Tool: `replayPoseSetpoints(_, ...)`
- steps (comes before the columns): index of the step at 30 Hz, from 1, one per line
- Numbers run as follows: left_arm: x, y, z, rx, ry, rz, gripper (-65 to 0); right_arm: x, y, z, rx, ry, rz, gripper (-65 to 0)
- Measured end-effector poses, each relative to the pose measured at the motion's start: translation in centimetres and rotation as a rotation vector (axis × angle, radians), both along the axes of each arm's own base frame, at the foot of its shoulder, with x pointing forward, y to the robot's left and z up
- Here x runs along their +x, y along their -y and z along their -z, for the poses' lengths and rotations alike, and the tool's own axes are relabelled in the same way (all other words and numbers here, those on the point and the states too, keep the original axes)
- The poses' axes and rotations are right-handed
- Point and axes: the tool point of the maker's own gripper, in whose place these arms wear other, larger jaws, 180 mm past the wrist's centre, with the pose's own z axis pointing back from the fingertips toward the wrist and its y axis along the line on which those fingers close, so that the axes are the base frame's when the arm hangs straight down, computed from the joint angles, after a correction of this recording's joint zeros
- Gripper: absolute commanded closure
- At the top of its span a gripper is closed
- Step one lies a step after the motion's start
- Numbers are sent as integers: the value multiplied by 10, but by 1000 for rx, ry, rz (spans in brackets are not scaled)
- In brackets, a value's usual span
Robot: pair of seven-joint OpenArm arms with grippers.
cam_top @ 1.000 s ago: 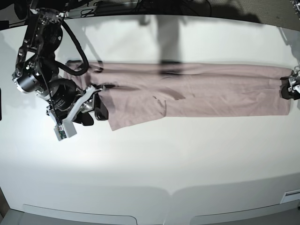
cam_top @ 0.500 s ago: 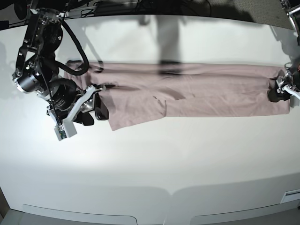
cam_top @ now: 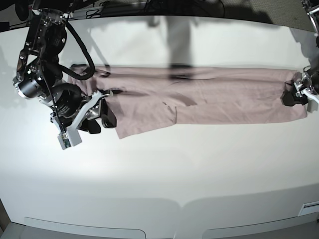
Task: Fold the T-shirt properly
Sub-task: 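Grasp the strip's end with the left gripper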
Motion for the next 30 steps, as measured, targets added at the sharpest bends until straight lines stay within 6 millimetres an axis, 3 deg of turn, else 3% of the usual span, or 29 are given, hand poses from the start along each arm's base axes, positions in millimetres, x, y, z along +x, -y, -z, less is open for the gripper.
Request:
replayPoseSetpoints(3, 1, 0, 0, 1, 3, -2, -454, 0, 0, 0, 0, 0, 0, -291)
replayPoseSetpoints(10, -3, -1, 2, 10, -18, 4, -298, 0, 0, 0, 0, 0, 0, -291)
replayPoseSetpoints(12, -5, -1, 4, 9, -29, 5, -207, 0, 0, 0, -1, 0, 0, -291)
replayPoseSetpoints(15, -7, 0, 6, 8, -44, 8, -1, 0, 0, 0, 0, 0, 0, -291)
replayPoseSetpoints(23, 3, 9, -5, -69, 8, -11, 0, 0, 0, 0, 2, 0, -1, -291)
replayPoseSetpoints(30, 22, 18, -40, -29, 91, 56, 0, 0, 0, 0, 2, -1, -1, -291)
